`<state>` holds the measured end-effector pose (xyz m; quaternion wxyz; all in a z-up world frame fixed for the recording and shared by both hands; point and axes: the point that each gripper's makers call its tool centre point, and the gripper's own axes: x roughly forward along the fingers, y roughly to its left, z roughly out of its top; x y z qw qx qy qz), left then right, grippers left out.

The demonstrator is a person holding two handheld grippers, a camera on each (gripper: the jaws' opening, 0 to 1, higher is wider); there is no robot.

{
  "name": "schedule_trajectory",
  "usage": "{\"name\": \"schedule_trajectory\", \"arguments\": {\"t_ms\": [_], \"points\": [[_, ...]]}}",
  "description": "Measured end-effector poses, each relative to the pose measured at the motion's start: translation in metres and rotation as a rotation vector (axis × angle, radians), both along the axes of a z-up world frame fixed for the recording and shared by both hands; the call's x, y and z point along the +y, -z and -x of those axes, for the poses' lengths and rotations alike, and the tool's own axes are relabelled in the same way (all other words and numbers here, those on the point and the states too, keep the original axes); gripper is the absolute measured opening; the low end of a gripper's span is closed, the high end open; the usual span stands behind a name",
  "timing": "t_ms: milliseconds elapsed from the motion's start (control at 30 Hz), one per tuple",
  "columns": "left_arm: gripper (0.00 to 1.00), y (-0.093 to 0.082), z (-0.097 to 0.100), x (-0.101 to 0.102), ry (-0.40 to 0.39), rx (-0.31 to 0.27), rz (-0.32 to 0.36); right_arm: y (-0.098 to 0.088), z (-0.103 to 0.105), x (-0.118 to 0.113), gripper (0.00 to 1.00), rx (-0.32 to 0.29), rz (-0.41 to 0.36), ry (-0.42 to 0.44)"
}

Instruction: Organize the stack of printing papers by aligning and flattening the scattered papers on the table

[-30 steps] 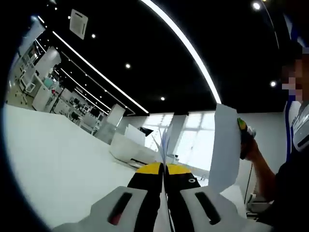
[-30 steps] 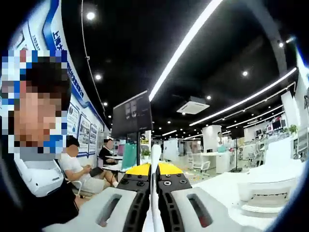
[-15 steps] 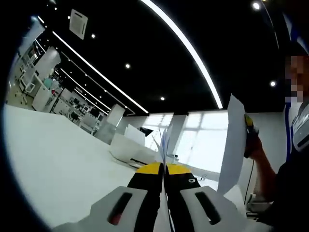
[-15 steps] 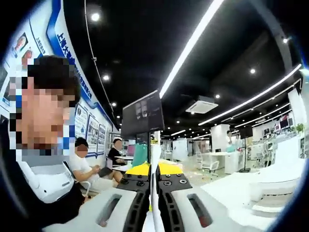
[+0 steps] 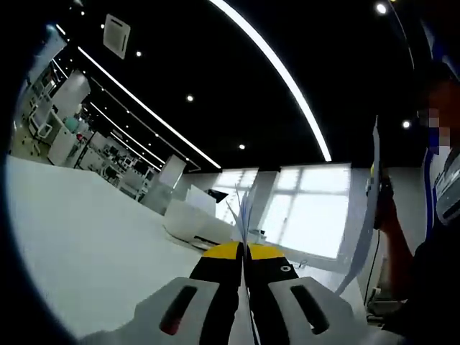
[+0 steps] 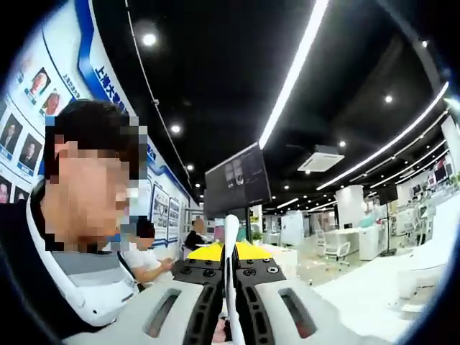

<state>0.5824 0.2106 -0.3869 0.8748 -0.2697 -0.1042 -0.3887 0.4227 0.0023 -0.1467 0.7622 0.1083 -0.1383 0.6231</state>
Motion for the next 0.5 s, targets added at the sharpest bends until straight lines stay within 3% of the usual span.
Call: {"name": "schedule_trajectory", "arguments": {"t_ms": [233, 400, 500], "points": [[0.07, 0.001, 0.000, 0.000, 0.000, 0.000, -0.003, 0.001, 0.009, 0.010, 0.00, 0.013, -0.005, -0.043], [0.07, 0.001, 0.000, 0.000, 0.001, 0.001, -0.004, 0.011, -0.006, 0.014, 0.00, 0.053, -0.002, -0.040], [0.07, 0.000, 0.000, -0.001, 0.001, 0.001, -0.004, 0.030, -0.033, 0.020, 0.00, 0.126, 0.013, -0.040]]}}
